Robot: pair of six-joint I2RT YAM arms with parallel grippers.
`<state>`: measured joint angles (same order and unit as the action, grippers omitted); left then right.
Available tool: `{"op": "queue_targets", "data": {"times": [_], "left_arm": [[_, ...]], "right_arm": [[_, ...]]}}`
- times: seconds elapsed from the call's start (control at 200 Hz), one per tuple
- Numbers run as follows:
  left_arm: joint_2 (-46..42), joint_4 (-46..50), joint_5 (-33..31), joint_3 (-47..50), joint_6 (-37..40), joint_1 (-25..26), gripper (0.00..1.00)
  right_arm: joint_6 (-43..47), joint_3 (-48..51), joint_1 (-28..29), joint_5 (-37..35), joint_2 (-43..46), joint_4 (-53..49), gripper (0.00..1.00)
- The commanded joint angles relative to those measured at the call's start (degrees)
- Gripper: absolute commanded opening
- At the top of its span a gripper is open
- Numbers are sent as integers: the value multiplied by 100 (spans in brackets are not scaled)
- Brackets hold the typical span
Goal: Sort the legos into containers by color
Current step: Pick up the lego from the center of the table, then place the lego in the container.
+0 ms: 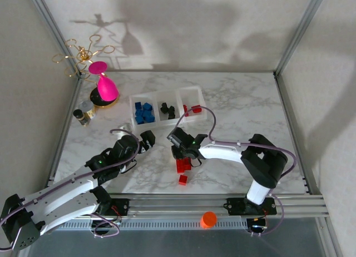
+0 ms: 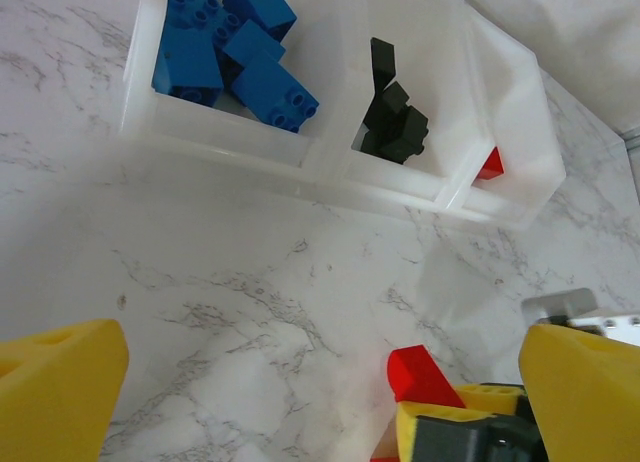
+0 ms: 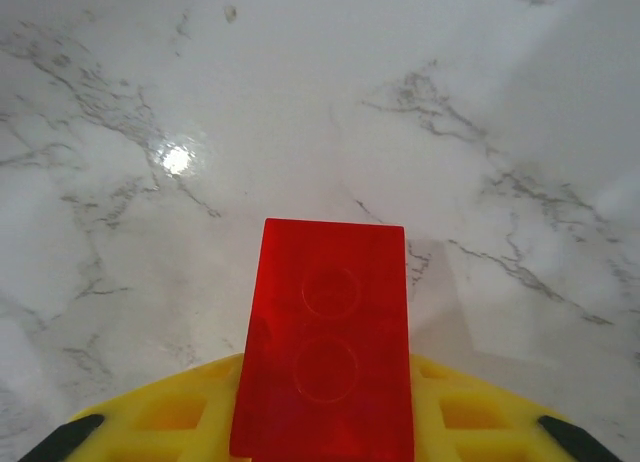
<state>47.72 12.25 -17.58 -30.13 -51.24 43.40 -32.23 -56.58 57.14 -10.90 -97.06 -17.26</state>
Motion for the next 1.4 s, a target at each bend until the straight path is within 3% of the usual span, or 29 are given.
{"op": "queue_targets", "data": {"times": [0.0,0.285,0.591,1.026,1.392], "left_arm": [[123,-99,-44,-298,64,-43,100],[787,-567,115,-780,254,-42,100],[1570,-928,304,-1379,413,-45,100],[2030,-1038,273,-1583,484,-49,100],[2040,-941,255,-1630,536,-59,100]], "right_arm": [[212,-239,-204,-187,439,-233,29],[788,-645,-1304,-278,763,-166,31],[1230,-1639,-2233,-218,-233,202,31],[1435,-2808,-2638,-121,-1799,218,32],[1443,-3009,-2657,-293,-2060,82,44]]}}
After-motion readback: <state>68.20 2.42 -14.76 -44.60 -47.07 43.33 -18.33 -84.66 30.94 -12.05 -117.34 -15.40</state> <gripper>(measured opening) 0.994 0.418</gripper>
